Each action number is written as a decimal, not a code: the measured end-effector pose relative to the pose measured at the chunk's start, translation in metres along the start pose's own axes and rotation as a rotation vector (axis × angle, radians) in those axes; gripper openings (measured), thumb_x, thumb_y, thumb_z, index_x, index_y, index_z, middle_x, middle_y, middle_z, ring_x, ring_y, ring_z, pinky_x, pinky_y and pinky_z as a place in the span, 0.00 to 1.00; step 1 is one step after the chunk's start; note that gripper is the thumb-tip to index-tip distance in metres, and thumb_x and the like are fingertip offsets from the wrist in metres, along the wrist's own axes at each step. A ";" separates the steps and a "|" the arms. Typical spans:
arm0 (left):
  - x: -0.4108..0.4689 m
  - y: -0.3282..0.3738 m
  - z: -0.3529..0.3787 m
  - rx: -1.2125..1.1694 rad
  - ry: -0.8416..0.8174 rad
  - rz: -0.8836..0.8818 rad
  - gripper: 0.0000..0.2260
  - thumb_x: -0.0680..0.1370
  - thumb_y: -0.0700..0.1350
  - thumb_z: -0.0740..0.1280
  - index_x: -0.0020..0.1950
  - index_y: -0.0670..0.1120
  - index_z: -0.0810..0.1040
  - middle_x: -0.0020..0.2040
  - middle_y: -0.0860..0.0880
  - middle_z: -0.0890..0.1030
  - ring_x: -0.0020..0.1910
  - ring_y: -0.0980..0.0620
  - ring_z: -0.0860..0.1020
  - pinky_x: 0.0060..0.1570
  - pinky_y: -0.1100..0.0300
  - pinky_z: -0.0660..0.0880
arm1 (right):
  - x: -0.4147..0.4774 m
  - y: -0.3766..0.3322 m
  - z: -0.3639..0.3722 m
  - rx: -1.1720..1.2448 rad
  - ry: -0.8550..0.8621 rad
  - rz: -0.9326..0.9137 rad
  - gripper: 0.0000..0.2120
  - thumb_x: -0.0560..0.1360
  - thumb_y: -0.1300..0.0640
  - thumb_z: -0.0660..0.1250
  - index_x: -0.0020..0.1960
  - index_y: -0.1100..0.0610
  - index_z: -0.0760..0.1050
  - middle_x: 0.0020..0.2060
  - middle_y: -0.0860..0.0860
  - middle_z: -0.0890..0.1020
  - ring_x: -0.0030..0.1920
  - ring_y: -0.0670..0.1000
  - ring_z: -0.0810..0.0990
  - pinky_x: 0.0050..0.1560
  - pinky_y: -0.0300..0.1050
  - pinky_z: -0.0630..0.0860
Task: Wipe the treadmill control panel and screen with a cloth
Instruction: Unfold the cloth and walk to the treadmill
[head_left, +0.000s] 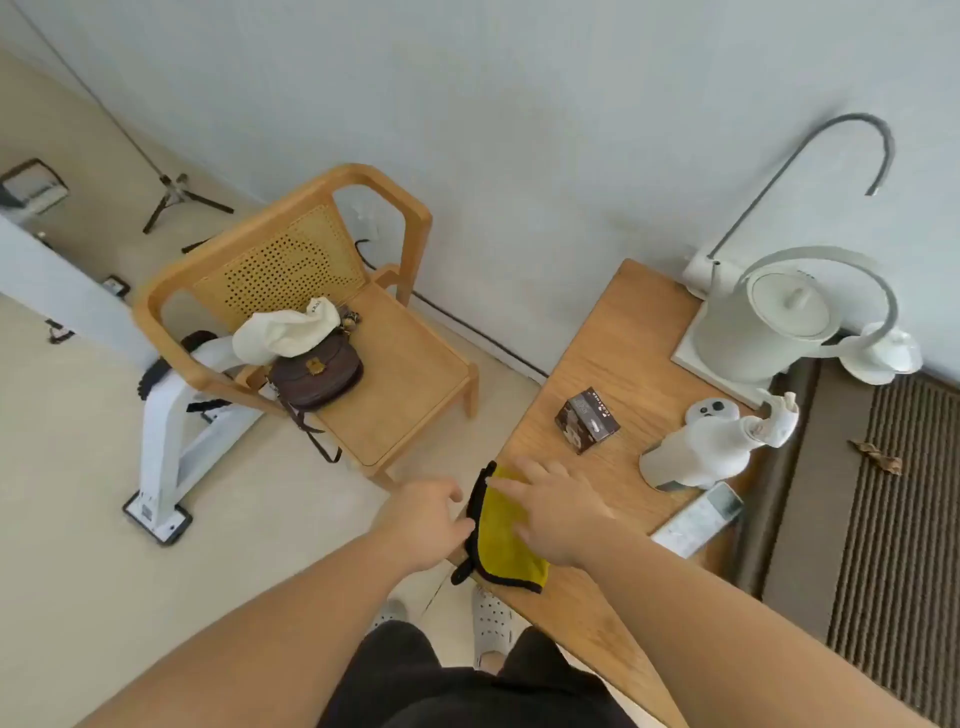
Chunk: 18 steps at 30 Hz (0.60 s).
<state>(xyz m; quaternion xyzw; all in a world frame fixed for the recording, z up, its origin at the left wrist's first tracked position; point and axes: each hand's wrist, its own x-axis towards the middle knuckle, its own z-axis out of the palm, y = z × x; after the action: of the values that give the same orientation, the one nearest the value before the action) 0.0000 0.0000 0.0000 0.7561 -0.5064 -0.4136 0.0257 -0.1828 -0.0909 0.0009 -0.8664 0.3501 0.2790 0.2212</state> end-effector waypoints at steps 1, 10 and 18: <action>0.001 0.000 0.007 -0.027 -0.037 -0.007 0.19 0.78 0.55 0.68 0.67 0.51 0.75 0.60 0.50 0.79 0.57 0.50 0.78 0.54 0.57 0.75 | 0.004 0.000 0.000 -0.034 -0.037 -0.026 0.34 0.83 0.53 0.61 0.82 0.37 0.47 0.83 0.49 0.51 0.80 0.60 0.54 0.77 0.62 0.60; -0.005 -0.015 0.029 -0.194 -0.077 -0.073 0.20 0.78 0.53 0.68 0.69 0.50 0.75 0.64 0.49 0.75 0.60 0.50 0.76 0.61 0.56 0.74 | 0.032 -0.010 -0.009 -0.061 0.004 -0.044 0.22 0.81 0.65 0.61 0.72 0.49 0.67 0.67 0.54 0.73 0.61 0.58 0.76 0.55 0.53 0.79; -0.020 -0.080 -0.023 -0.556 0.079 -0.125 0.19 0.78 0.52 0.70 0.68 0.54 0.75 0.59 0.54 0.79 0.50 0.59 0.77 0.48 0.68 0.73 | 0.071 -0.103 -0.051 0.124 0.100 -0.226 0.18 0.83 0.57 0.62 0.72 0.50 0.71 0.63 0.50 0.76 0.60 0.55 0.78 0.56 0.48 0.76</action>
<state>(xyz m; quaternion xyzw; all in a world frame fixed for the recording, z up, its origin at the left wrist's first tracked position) 0.0715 0.0455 -0.0096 0.7654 -0.3247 -0.5075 0.2264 -0.0484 -0.0875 0.0130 -0.8978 0.2773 0.1867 0.2866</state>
